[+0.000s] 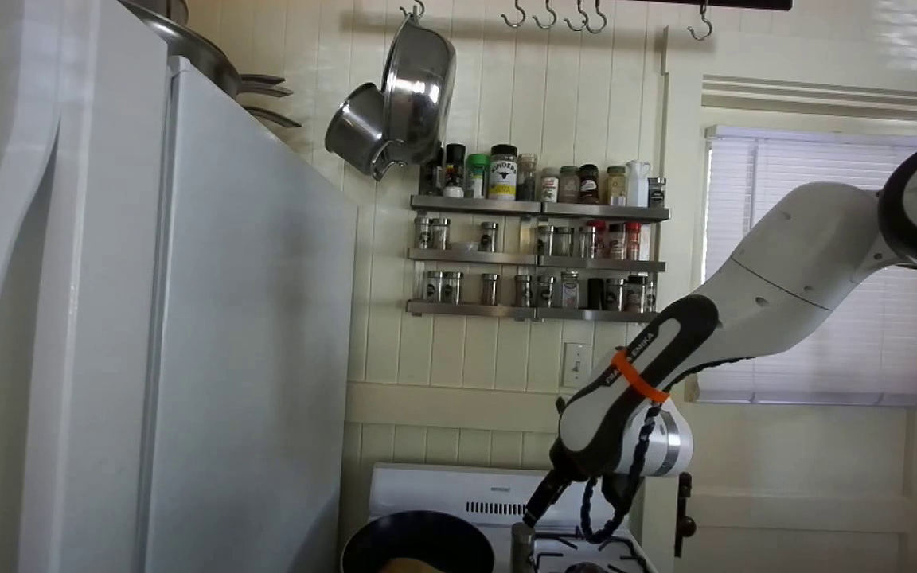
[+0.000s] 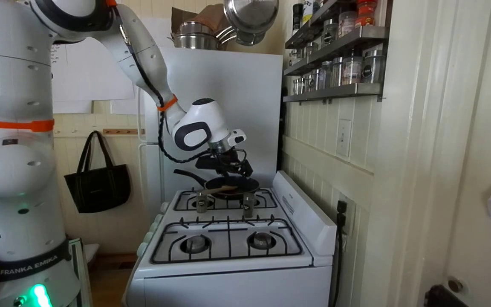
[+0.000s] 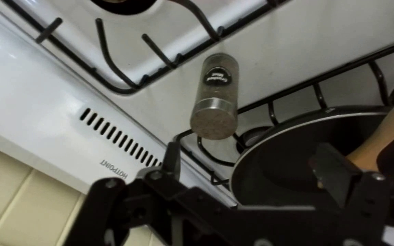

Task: Put one of the glass containers on the stove on the middle shelf

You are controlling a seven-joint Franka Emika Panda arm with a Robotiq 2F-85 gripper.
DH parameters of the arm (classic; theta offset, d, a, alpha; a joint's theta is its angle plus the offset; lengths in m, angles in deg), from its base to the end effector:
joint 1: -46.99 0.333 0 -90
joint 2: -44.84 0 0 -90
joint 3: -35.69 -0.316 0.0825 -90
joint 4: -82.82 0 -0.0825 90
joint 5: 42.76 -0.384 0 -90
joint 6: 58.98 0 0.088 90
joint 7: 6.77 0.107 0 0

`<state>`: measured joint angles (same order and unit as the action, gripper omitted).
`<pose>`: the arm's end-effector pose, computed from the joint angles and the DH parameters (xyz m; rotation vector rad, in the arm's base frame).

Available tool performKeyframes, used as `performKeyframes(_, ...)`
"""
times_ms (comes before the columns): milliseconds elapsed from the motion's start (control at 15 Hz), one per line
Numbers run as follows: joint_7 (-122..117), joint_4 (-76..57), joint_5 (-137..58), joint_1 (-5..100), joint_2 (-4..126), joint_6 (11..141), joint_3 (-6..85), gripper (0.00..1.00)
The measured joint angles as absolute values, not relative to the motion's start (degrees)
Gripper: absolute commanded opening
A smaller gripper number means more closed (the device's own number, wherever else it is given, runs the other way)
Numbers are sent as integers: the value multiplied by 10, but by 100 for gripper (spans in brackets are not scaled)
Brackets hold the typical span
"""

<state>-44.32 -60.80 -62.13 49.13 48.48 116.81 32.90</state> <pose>0.5045 0.0169 0.3103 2.9500 0.6127 0.7724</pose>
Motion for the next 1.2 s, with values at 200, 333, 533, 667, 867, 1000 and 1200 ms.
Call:
performKeyframes(200, -482, -603, -668, 488, 494, 1168, 307, 100)
performKeyframes(333, -485, -602, -669, 484, 494, 1168, 307, 100)
performKeyframes(533, -490, -600, -674, 482, 494, 1168, 305, 100)
performKeyframes(667, -522, -595, -704, 480, 495, 1171, 292, 100)
performKeyframes(867, -592, -588, -778, 470, 499, 1178, 264, 100)
performKeyframes(1000, -637, -585, -825, 460, 506, 1192, 249, 100)
performKeyframes(1200, -698, -579, -888, 437, 520, 1214, 228, 100)
